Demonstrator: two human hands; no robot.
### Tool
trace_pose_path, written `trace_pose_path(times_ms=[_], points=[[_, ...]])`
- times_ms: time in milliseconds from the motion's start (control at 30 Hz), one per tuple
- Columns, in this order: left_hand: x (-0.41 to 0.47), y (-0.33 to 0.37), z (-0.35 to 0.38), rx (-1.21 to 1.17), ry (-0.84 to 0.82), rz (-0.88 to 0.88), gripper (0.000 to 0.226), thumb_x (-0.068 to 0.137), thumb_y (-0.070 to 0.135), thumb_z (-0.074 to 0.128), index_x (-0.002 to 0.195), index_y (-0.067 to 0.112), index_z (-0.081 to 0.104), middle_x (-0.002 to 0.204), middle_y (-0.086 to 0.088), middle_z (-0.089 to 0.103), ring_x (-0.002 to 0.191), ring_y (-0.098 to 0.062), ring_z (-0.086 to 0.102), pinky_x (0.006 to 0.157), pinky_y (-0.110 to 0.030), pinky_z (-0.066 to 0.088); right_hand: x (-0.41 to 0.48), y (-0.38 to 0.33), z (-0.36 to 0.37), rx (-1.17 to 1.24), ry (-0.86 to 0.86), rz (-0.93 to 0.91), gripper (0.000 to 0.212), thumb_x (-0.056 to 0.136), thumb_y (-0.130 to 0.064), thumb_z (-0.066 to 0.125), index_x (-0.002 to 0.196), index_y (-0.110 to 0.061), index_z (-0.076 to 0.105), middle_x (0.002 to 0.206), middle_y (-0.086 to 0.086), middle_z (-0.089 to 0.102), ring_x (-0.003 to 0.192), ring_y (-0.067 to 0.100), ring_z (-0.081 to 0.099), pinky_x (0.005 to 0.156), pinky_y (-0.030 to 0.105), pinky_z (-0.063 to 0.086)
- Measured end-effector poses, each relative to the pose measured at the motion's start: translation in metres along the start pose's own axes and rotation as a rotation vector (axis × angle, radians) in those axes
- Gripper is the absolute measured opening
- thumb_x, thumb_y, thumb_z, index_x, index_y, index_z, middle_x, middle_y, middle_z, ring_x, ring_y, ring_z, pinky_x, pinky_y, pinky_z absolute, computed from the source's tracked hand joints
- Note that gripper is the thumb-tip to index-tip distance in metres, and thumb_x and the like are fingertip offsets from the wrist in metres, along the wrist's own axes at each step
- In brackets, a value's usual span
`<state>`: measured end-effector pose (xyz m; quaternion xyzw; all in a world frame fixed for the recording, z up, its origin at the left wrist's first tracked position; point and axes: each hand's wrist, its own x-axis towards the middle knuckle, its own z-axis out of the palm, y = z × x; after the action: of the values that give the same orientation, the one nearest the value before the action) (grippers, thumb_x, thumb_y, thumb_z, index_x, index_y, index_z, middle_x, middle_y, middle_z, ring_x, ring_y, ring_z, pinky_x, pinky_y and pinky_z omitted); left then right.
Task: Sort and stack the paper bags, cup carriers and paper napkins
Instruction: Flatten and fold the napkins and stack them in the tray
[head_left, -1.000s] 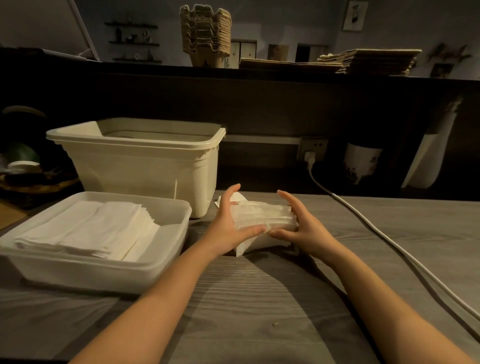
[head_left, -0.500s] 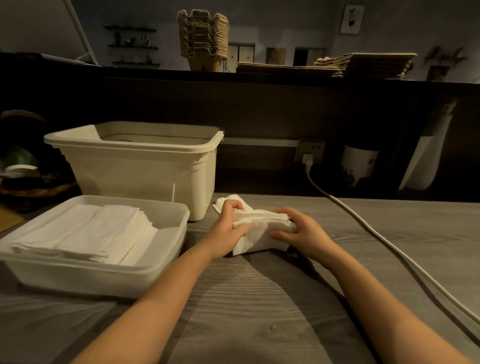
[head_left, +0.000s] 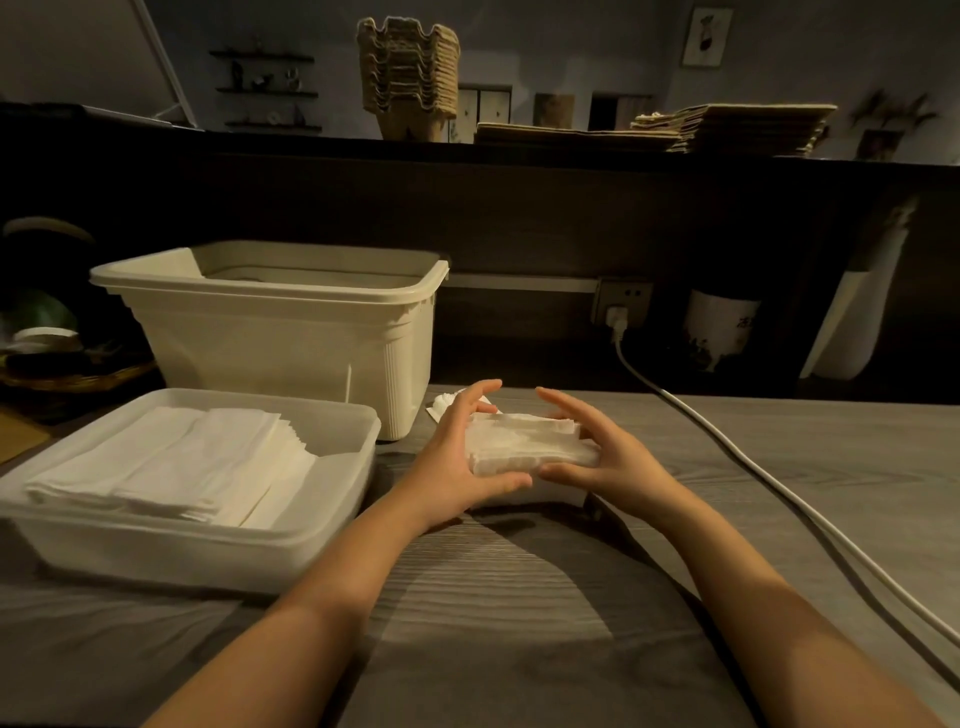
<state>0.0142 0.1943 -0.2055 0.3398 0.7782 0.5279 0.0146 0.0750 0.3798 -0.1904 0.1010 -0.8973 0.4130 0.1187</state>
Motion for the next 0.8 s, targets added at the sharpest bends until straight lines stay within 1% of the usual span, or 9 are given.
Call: trace_pose_path(times_ms=[100,167,233,333,433,533,633,700,800], points=[[-0.001,-0.003,0.001,-0.027,-0.081,-0.074,0.089,0.076,0.022,0.077,0.123,0.060,0.012,0.139,-0.001,0.029,0.124,-0.019,0.040,0.101,-0.032,0.041,0.000,0.001,0.000,-0.045,-0.009,0.002,0.070,0.082,-0.026,0.068,0.122,-0.055,0.020,0.124,-0.016,0.032,0.107,-0.006,0.035,0.095,0.017,0.035],[-0.001,-0.004,0.003,-0.053,-0.108,-0.086,0.084,0.081,0.016,0.070,0.117,0.064,0.012,0.138,-0.007,0.031,0.112,-0.019,0.048,0.085,-0.021,0.046,0.002,0.001,0.004,-0.021,-0.018,0.012,0.076,0.081,-0.025,0.070,0.127,-0.051,0.017,0.123,-0.018,0.029,0.106,-0.009,0.034,0.092,0.011,0.031],[0.000,-0.003,0.004,-0.079,-0.117,-0.072,0.079,0.083,0.010,0.065,0.112,0.064,0.015,0.133,-0.009,0.033,0.099,-0.015,0.053,0.070,-0.014,0.046,0.003,0.002,0.009,0.006,-0.033,0.030,0.083,0.079,-0.026,0.072,0.130,-0.050,0.013,0.127,-0.019,0.025,0.116,-0.003,0.029,0.098,0.018,0.028],[0.000,-0.002,0.005,-0.109,-0.136,-0.071,0.079,0.084,0.008,0.063,0.109,0.065,0.015,0.133,-0.005,0.029,0.105,-0.017,0.053,0.074,-0.016,0.049,0.004,0.002,0.014,0.013,-0.025,0.030,0.085,0.078,-0.026,0.073,0.133,-0.050,0.012,0.130,-0.019,0.023,0.120,0.000,0.026,0.100,0.022,0.027],[0.001,0.000,0.002,-0.087,-0.106,-0.072,0.073,0.085,0.007,0.062,0.115,0.059,0.019,0.131,-0.002,0.032,0.108,-0.017,0.053,0.083,-0.020,0.049,0.004,0.002,0.008,-0.037,0.011,0.005,0.072,0.081,-0.023,0.070,0.129,-0.050,0.023,0.125,-0.015,0.033,0.114,0.003,0.036,0.096,0.020,0.036],[0.003,0.000,-0.004,-0.054,-0.024,-0.028,0.057,0.087,0.005,0.061,0.115,0.045,0.031,0.115,0.001,0.049,0.089,-0.010,0.057,0.074,-0.014,0.049,0.003,0.002,-0.001,-0.115,0.013,-0.016,0.047,0.085,-0.023,0.066,0.113,-0.053,0.042,0.112,-0.012,0.043,0.097,0.006,0.049,0.076,0.011,0.045],[0.001,0.001,-0.003,0.000,-0.038,-0.084,0.052,0.093,0.004,0.050,0.117,0.046,0.031,0.100,0.008,0.049,0.081,-0.014,0.055,0.070,-0.025,0.051,0.002,0.003,-0.001,-0.107,0.023,-0.025,0.035,0.086,-0.023,0.064,0.101,-0.052,0.050,0.107,-0.021,0.045,0.094,-0.003,0.048,0.070,0.007,0.043],[0.001,0.001,-0.001,0.029,-0.070,-0.136,0.053,0.094,0.002,0.043,0.126,0.043,0.028,0.094,0.004,0.047,0.072,-0.013,0.049,0.062,-0.024,0.046,0.003,0.003,0.000,-0.089,0.037,-0.019,0.035,0.086,-0.023,0.064,0.106,-0.048,0.051,0.109,-0.018,0.046,0.098,-0.001,0.048,0.071,0.007,0.044],[0.002,0.001,0.000,-0.009,-0.082,-0.140,0.061,0.093,0.000,0.043,0.124,0.047,0.021,0.116,-0.004,0.042,0.078,-0.012,0.051,0.059,-0.016,0.046,0.003,0.003,0.000,-0.079,0.063,0.060,0.051,0.083,-0.023,0.068,0.126,-0.039,0.045,0.111,-0.015,0.042,0.104,0.004,0.044,0.082,0.015,0.044]])
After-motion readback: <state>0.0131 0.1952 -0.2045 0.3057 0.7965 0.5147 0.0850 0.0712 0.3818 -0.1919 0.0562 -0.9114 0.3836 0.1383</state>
